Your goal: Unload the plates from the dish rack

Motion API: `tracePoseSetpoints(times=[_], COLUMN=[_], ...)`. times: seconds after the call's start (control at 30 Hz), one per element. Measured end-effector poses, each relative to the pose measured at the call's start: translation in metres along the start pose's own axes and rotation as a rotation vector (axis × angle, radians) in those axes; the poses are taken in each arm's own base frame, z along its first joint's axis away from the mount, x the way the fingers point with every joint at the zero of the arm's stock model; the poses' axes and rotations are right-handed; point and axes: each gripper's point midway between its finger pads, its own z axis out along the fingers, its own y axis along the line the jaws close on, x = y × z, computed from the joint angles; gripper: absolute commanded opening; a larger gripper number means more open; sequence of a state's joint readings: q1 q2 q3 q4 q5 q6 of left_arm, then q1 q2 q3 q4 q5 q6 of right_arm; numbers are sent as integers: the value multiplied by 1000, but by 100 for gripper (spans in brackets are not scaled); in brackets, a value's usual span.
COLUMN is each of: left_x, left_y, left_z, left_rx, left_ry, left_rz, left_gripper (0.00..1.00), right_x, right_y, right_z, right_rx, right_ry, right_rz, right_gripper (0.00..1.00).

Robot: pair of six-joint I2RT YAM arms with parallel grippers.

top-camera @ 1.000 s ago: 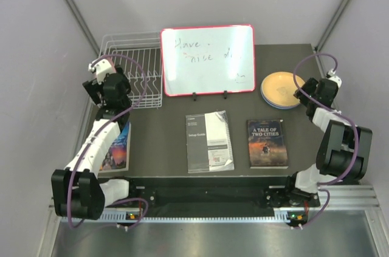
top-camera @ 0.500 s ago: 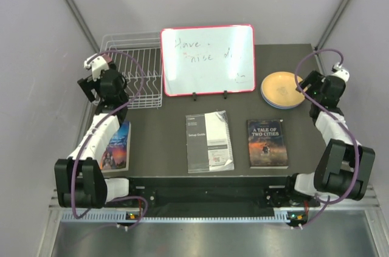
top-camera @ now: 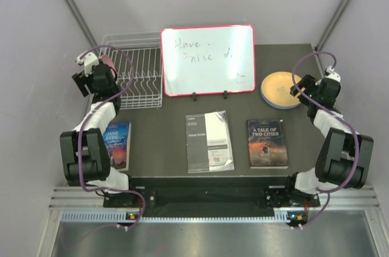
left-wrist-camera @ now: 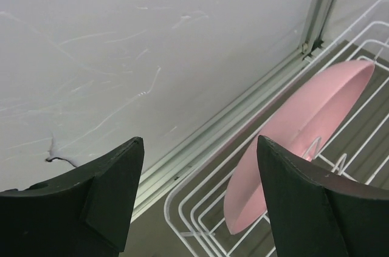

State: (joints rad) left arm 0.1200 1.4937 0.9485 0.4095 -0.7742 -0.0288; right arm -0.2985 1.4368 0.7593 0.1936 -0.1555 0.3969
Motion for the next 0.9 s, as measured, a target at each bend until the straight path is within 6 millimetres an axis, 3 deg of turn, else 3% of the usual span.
tracePoseSetpoints(times=[0.1,0.33,0.4,0.47,0.6,0.7,0.9], left_x=[8,6,11,16,21,20,20], left_y=[-5,-13,-17,-19,-20,-20,-19], left_z=[3,7,11,13,13,14,14], left_rx=[20,49,48,48,50,50,49], left_ry=[12,-3,7,17,30,28,27], left_rz=[13,-2,7,11,27,25,26], left_gripper=[79,60,41,29,26,12,27], right_x=[5,8,7,7,7,6,6], right_y=[1,5,6,6,7,8,8], right_z=[2,3,3,3,3,3,5], right_rx=[-9,-32,-38,-41,-46,-50,-52], right_ry=[19,29,28,29,29,26,25], right_rz=[8,18,18,20,21,24,25], right_gripper=[78,78,78,78,78,78,78])
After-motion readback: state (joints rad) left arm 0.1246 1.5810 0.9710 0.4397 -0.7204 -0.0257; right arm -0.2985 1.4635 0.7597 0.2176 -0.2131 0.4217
